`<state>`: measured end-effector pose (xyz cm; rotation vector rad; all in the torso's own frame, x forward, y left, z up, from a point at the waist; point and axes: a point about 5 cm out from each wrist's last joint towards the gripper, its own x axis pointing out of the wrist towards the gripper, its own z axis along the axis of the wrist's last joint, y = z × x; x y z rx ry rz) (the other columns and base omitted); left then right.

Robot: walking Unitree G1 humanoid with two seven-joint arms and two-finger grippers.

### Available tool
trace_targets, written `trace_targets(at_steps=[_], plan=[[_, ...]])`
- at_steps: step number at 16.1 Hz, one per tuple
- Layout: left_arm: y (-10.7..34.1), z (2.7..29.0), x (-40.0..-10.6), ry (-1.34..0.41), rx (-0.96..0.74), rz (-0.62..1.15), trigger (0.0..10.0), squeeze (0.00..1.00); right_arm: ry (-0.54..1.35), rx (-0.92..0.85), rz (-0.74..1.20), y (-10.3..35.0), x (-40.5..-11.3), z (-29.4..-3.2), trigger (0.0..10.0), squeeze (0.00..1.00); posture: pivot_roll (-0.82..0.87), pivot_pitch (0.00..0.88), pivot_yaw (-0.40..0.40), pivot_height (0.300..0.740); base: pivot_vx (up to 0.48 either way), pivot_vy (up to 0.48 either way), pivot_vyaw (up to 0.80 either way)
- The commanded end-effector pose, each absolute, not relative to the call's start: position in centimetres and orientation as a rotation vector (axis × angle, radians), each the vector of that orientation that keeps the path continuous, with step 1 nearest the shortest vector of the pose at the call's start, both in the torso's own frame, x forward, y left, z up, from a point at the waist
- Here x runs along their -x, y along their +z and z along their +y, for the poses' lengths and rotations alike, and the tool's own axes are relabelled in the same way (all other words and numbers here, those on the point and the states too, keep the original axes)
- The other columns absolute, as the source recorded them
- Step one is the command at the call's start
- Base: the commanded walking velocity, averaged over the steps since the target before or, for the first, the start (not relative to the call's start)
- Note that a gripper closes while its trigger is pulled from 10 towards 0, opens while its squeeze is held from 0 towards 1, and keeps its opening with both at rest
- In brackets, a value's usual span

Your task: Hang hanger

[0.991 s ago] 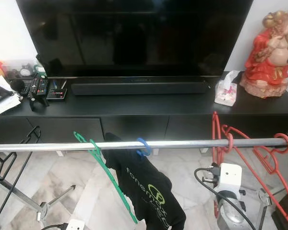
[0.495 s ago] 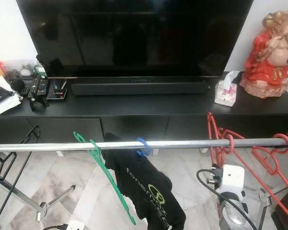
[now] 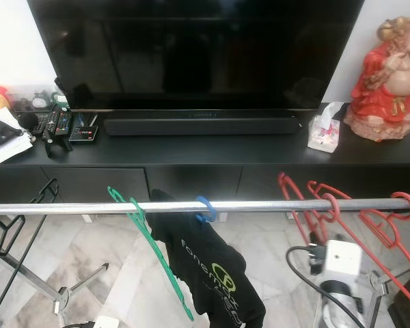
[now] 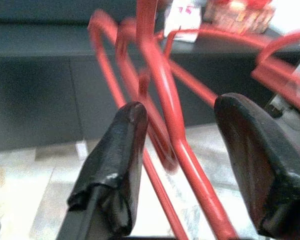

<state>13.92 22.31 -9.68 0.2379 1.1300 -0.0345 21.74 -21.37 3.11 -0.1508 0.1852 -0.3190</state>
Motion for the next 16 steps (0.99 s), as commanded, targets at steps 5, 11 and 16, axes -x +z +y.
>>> trace_targets(at_steps=[5, 11, 16], plan=[[-10.0, 21.3, -13.6, -0.066, -0.243, 1.144, 10.0, 0.0, -0.359, 0.186, 0.082, 5.1, -20.1, -21.8, 10.0, 1.0, -0.14, 0.0, -0.031, 0.74, 0.0, 0.0, 0.0], [-9.8, 21.2, -14.3, -0.068, -0.249, 1.127, 10.0, 0.0, -0.226, 0.239, 0.072, 5.8, -18.7, -20.8, 10.0, 1.0, -0.15, 0.0, -0.022, 0.74, 0.0, 0.0, 0.0], [-9.4, 21.3, -15.3, -0.061, -0.252, 1.105, 10.0, 0.0, -0.048, 0.198, 0.141, 4.1, -20.4, -19.0, 10.0, 1.0, -0.15, 0.0, -0.019, 0.74, 0.0, 0.0, 0.0]])
